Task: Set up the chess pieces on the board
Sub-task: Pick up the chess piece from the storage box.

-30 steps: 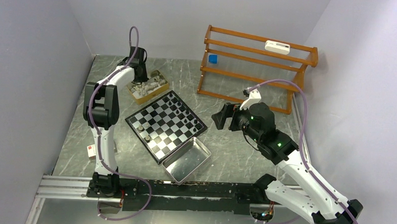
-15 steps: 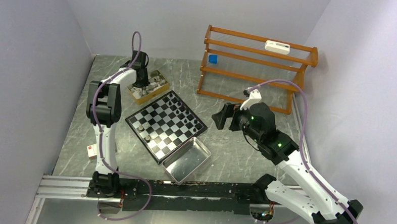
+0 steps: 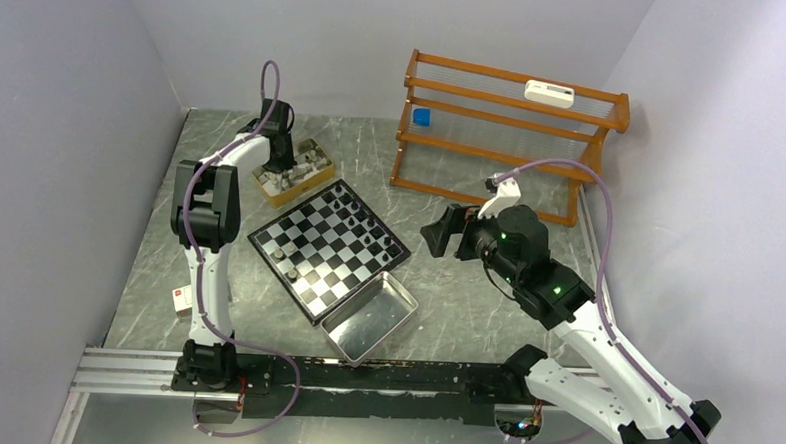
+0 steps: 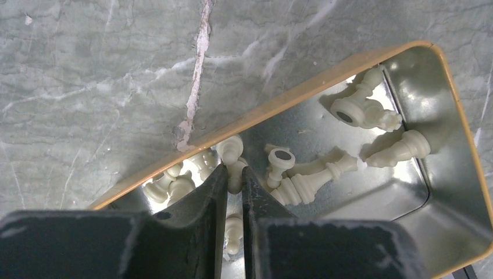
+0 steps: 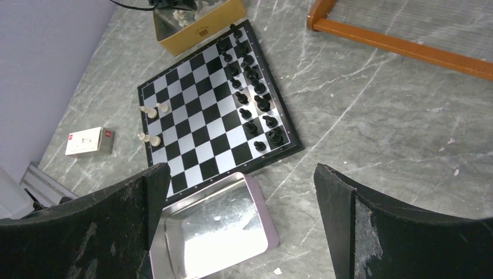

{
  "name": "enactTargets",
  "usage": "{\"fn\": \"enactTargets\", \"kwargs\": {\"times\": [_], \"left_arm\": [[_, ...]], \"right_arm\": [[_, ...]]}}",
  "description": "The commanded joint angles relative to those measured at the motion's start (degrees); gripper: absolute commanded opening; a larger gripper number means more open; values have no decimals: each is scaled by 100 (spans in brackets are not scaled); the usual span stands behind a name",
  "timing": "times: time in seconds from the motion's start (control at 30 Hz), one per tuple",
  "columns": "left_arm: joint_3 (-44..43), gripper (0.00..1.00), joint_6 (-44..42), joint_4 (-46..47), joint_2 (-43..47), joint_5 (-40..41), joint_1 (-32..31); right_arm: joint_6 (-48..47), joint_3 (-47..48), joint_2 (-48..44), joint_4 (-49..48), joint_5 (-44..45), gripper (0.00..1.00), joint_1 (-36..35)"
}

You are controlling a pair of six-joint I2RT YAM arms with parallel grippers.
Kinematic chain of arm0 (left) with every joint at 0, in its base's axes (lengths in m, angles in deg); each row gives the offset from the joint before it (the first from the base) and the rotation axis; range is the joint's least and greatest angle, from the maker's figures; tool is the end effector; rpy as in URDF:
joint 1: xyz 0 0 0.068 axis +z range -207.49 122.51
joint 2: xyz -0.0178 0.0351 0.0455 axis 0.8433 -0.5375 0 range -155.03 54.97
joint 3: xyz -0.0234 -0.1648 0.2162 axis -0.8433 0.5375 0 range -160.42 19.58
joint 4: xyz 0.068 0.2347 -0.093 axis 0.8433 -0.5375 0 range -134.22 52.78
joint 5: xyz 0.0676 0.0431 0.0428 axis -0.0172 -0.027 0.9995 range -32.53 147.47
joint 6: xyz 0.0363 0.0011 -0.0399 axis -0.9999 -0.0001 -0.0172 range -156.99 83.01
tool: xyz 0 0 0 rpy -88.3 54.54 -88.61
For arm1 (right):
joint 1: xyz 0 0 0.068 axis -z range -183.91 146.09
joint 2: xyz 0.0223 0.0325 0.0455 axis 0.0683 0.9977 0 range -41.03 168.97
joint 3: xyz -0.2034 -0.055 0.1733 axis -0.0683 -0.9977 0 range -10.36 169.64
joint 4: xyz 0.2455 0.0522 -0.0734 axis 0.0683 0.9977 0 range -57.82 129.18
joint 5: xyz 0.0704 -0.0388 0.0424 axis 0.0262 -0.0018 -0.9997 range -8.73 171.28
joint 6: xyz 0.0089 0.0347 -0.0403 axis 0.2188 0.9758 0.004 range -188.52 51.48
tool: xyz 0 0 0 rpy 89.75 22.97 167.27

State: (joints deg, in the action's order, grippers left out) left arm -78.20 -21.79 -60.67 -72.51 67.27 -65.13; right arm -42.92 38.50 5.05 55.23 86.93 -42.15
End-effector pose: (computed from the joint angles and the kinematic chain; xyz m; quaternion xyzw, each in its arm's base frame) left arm 0.4851 -0.0590 0.1664 -0.0893 0.9414 0.0171 0.3248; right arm 0.1446 0.1096 0.3375 -0.0622 0.8177 0.2675 0.5060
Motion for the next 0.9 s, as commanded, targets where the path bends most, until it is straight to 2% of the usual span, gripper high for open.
{"fn": "enactTargets", "kwargs": {"times": [0.0,0.47,0.87], "left_arm": [[-141,16,-61,-75,240,-160,26],[13,16,27,-603,858,-307,8],[874,16,-8,-1050,2327,-712,-36]], "right_arm": [[-12,11,-121,-29,38,100,-18],[58,-194,-266,-96,-28,100,-18],[31,-265,-369,-133,8,100,-19]]}}
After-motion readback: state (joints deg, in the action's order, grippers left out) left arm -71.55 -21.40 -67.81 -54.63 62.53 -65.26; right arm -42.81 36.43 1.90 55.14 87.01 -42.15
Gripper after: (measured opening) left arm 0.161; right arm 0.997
